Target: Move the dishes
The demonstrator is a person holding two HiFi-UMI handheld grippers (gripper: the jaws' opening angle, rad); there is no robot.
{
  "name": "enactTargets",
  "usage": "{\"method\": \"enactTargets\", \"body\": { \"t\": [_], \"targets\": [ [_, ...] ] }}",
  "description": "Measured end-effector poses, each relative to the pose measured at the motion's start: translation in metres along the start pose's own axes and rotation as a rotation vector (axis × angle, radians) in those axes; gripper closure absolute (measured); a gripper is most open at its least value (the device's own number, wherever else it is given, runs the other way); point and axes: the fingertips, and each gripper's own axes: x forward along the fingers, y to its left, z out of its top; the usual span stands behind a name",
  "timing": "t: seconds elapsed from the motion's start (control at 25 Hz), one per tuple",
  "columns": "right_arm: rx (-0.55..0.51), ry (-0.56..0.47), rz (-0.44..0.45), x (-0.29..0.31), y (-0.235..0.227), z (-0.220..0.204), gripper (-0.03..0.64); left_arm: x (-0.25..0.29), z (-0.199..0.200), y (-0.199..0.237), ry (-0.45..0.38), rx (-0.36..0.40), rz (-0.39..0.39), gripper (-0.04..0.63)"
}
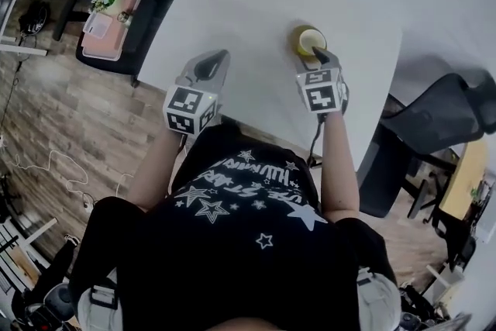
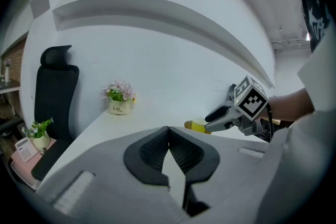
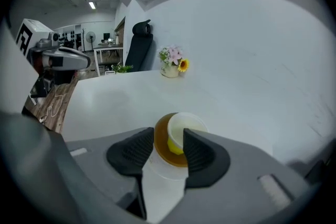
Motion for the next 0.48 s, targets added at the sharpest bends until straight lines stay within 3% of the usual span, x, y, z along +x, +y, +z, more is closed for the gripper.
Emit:
{"method": "enactTargets", "body": {
  "t": [0.2,0.48],
  "targets": [
    [-0.058,0.076,-0.062,0.017,-0.007,0.002,0.464,0.026,-0.002,0.017,0.017,0.022,-0.073,0.586],
    [-0.092,0.17,-0.079,0.03,-0.007,0.001,0.565,0.048,-0.002,0.028,0.033,0.035,-0.16,0.586]
  ]
}}
